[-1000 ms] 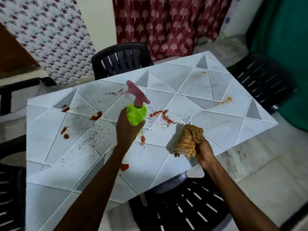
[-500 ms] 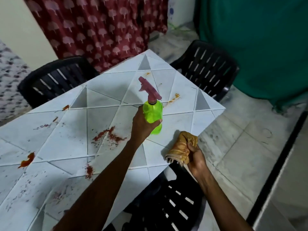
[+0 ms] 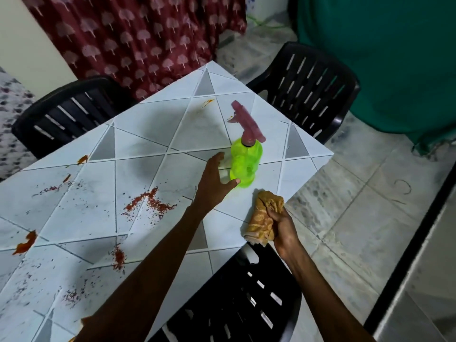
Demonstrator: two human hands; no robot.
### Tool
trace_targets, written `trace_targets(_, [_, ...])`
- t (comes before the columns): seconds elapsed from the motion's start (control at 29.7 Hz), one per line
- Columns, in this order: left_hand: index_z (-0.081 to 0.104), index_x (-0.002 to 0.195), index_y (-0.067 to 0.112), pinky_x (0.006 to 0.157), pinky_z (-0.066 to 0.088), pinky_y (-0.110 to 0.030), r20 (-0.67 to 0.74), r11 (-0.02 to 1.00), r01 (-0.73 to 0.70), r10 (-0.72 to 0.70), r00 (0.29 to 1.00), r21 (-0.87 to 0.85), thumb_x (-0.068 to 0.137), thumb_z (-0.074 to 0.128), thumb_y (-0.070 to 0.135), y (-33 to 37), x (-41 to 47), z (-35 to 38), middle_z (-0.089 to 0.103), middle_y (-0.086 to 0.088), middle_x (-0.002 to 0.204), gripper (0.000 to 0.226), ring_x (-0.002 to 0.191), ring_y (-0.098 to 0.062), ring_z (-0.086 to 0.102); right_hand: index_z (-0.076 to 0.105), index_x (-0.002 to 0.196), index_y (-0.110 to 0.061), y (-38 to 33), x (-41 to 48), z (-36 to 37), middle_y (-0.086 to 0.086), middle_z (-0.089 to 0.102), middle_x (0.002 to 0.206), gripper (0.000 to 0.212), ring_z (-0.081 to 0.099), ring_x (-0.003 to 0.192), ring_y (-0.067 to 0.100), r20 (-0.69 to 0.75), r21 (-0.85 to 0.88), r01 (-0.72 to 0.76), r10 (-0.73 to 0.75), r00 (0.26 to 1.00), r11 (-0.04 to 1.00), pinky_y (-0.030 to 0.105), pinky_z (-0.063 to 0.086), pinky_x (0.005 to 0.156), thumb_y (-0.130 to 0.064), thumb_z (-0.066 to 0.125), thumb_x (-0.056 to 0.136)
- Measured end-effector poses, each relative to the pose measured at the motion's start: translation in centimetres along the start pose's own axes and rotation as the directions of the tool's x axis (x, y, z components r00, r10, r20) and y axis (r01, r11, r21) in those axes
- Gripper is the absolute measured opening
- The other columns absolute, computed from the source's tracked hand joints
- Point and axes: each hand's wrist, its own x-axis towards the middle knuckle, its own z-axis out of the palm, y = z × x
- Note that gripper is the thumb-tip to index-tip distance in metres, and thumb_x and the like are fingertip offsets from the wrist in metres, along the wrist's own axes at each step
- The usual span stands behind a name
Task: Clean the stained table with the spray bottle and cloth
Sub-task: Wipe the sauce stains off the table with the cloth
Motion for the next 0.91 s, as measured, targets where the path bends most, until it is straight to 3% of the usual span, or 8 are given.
trace_targets(0.1, [0.053,0.132,0.004,0.104,0.041,-0.032,-0.049,0.995,0.020,-0.015,0.999,0.100,0.083,0.067,0.037,-2.9,-2.0,-2.9,0.056,-0.014,0.129,0.061,0.119,-0.027,0.054,0.064,0.126,-0.009,0.9,0.8,1.9,0.008,0.073,0.101,0.041,0.071,0.077,0.016,0.033,-0.158,0.035,-0.030,0.999,0.987,0.025,0.059,0.067,0.009,0.049,0.093])
trace_targets(0.17, [0.054,0.131,0.005,0.103,0.037,-0.024,-0.120,0.985,0.073,-0.054,0.991,0.159,0.087,0.069,0.032,-5.8,-3.8,-6.6,0.057,-0.014,0.129,0.053,0.120,-0.027,0.054,0.065,0.126,-0.009,2.1,1.4,4.8,0.007,0.072,0.103,0.041,0.069,0.083,0.019,0.079,-0.287,0.077,-0.057,0.995,0.955,0.029,0.057,0.077,0.010,0.050,0.092])
trace_targets(0.27, [0.055,0.129,0.006,0.098,0.045,-0.034,-0.225,0.954,0.152,-0.094,0.970,0.259,0.084,0.074,0.024,-10.7,-6.8,-11.7,0.057,-0.013,0.126,0.052,0.115,-0.030,0.057,0.069,0.114,-0.012,3.7,2.9,9.4,0.004,0.072,0.084,0.034,0.065,0.069,0.020,0.091,-0.364,0.107,-0.078,0.993,0.925,0.031,0.054,0.070,0.008,0.051,0.093])
trace_targets(0.44, [0.043,0.142,0.002,0.113,0.037,-0.046,-0.303,0.861,0.293,-0.173,0.937,0.416,0.086,0.073,0.030,-15.7,-10.3,-17.8,0.046,-0.019,0.146,0.070,0.136,-0.036,0.041,0.069,0.122,-0.014,5.8,5.8,16.5,0.005,0.075,0.097,0.045,0.066,0.074,0.021,0.122,-0.439,0.157,-0.114,0.986,0.885,0.033,0.054,0.074,0.008,0.049,0.088])
trace_targets(0.54, [0.040,0.145,-0.001,0.117,0.033,-0.047,-0.301,0.837,0.309,-0.183,0.936,0.452,0.088,0.071,0.034,-18.3,-12.2,-21.1,0.042,-0.021,0.150,0.074,0.140,-0.037,0.037,0.071,0.121,-0.027,8.6,6.6,21.2,-0.005,0.075,0.113,0.044,0.071,0.103,0.025,0.202,-0.628,0.199,-0.089,0.975,0.752,0.045,0.053,0.101,-0.014,0.060,0.080])
trace_targets(0.71, [0.038,0.146,-0.001,0.116,0.030,-0.044,-0.268,0.819,0.312,-0.202,0.942,0.481,0.092,0.066,0.029,-22.3,-14.9,-25.7,0.040,-0.022,0.151,0.068,0.140,-0.037,0.038,0.067,0.122,-0.038,16.1,4.5,27.9,-0.003,0.075,0.113,0.046,0.071,0.104,0.022,0.300,-0.819,0.241,0.032,0.953,0.521,0.048,0.053,0.102,-0.037,0.060,0.076])
trace_targets(0.84, [0.041,0.145,0.001,0.115,0.033,-0.044,-0.257,0.839,0.301,-0.201,0.945,0.453,0.095,0.048,0.033,-24.9,-16.4,-28.3,0.043,-0.019,0.150,0.061,0.138,-0.035,0.041,0.060,0.136,-0.034,19.4,-1.9,32.8,0.001,0.067,0.132,0.045,0.063,0.117,0.021,0.400,-0.849,0.343,0.063,0.914,0.401,0.036,0.045,0.108,-0.020,0.059,0.093])
trace_targets(0.91, [0.043,0.144,0.002,0.115,0.034,-0.045,-0.245,0.850,0.283,-0.189,0.951,0.444,0.096,0.044,0.030,-25.9,-17.0,-29.0,0.044,-0.018,0.149,0.056,0.137,-0.034,0.042,0.057,0.140,-0.029,21.1,-3.1,34.0,0.004,0.064,0.137,0.046,0.062,0.119,0.022,0.442,-0.841,0.368,0.112,0.890,0.397,0.031,0.045,0.106,-0.015,0.058,0.097])
